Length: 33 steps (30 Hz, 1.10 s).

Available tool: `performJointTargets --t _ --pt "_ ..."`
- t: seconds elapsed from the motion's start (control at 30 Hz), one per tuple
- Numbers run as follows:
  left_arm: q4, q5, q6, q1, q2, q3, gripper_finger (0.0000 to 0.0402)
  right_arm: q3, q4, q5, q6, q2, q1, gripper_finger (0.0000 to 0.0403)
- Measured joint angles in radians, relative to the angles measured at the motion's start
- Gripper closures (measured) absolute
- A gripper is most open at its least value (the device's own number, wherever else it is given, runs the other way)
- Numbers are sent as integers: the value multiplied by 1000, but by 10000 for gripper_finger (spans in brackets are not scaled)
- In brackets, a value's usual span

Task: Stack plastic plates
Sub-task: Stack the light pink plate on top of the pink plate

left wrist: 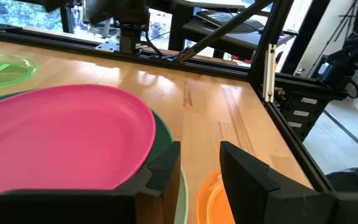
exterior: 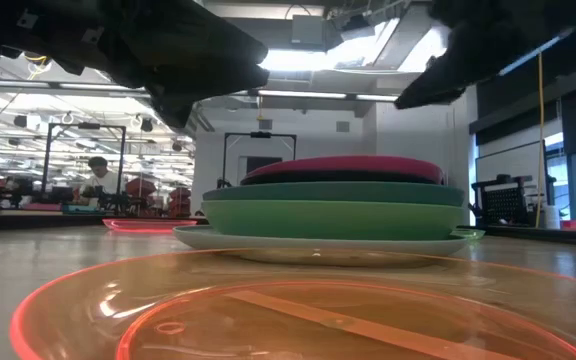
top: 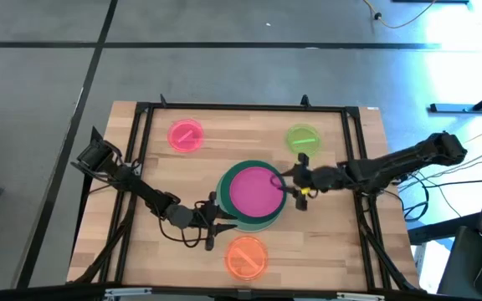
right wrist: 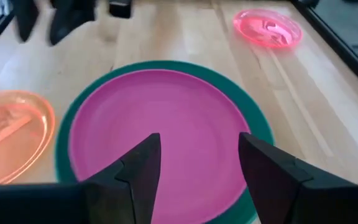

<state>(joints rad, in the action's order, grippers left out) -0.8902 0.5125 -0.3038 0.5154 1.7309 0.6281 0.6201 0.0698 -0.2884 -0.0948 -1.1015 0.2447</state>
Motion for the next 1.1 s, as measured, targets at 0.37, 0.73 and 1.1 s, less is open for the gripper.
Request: performJointTargets --t 0.37,0.73,1.1 --pt "238 -6 -24 -82 -138 0 296 0 0 -176 -2 0 260 198" --pt "689 8 -87 -289 -314 0 296 0 -1 -183 -29 -3 326 198" --pt "729 -80 -80 -480 -311 0 295 -1 0 -202 5 -3 324 198"
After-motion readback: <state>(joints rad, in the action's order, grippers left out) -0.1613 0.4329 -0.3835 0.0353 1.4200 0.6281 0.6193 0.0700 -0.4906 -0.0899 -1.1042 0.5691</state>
